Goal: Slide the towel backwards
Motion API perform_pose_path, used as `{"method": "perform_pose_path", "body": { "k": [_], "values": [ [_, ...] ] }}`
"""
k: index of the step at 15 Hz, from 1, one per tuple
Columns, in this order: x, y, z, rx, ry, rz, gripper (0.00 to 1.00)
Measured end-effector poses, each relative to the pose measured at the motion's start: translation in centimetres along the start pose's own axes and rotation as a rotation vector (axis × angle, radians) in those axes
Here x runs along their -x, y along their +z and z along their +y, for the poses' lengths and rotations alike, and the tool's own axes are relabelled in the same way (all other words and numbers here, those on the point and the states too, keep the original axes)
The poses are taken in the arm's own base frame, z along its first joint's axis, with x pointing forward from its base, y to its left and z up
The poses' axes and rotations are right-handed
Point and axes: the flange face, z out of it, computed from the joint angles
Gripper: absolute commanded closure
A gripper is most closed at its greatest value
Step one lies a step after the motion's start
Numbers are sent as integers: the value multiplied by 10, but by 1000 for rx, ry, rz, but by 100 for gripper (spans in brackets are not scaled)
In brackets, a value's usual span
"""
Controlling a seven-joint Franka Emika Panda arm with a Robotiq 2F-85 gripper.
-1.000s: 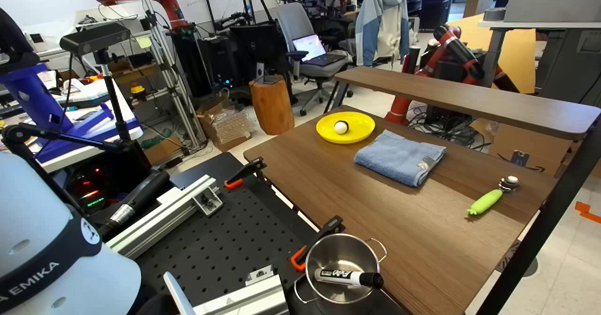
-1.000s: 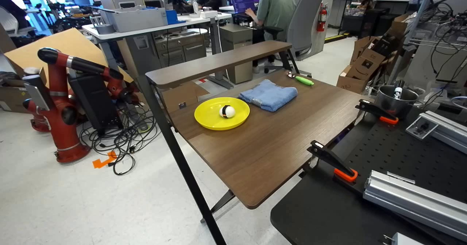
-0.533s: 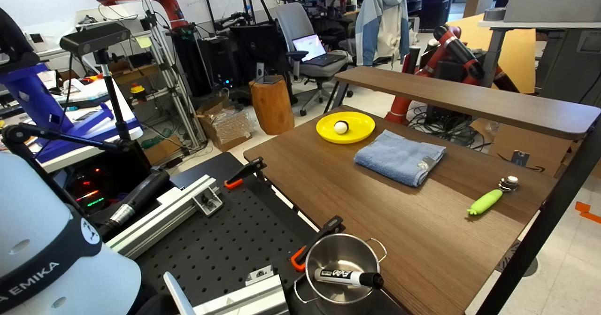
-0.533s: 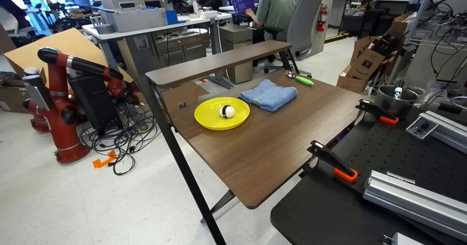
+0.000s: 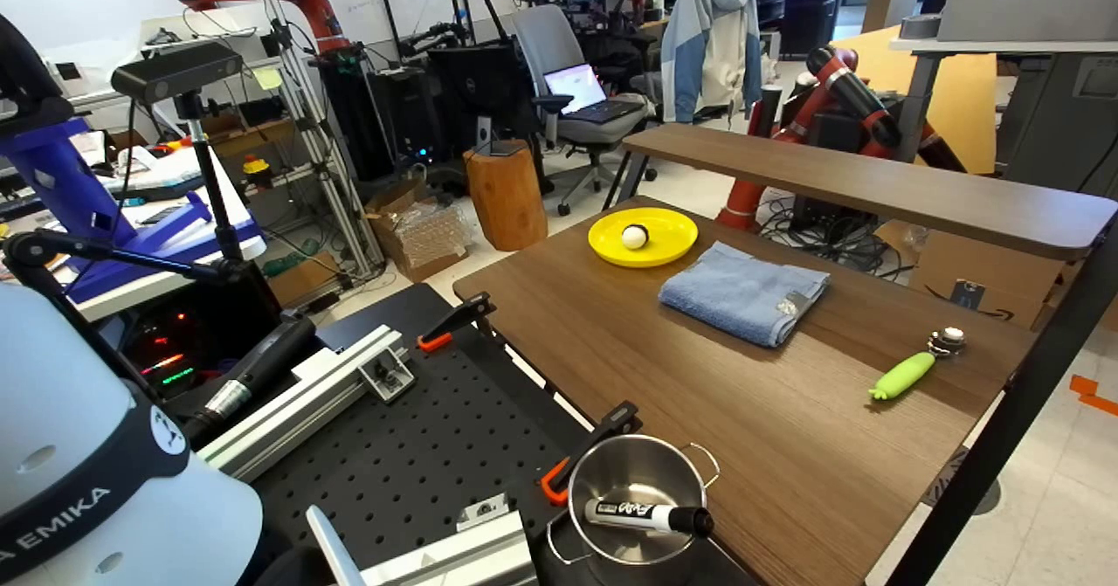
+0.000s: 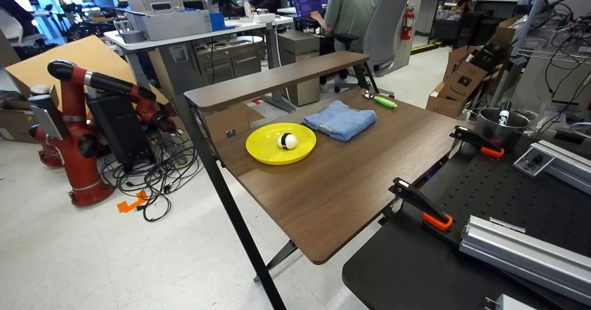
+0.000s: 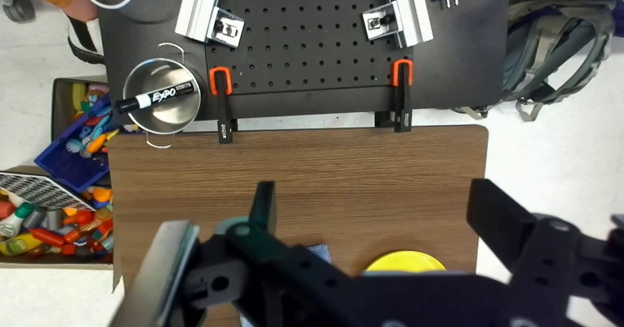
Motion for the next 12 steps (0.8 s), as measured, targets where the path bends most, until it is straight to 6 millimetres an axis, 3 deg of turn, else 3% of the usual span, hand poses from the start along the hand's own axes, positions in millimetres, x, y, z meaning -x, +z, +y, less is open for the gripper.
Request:
{"method": "perform_pose_path", "body": {
  "k": [12],
  "values": [
    [-127, 78, 17, -29, 63, 46, 0]
  ]
}}
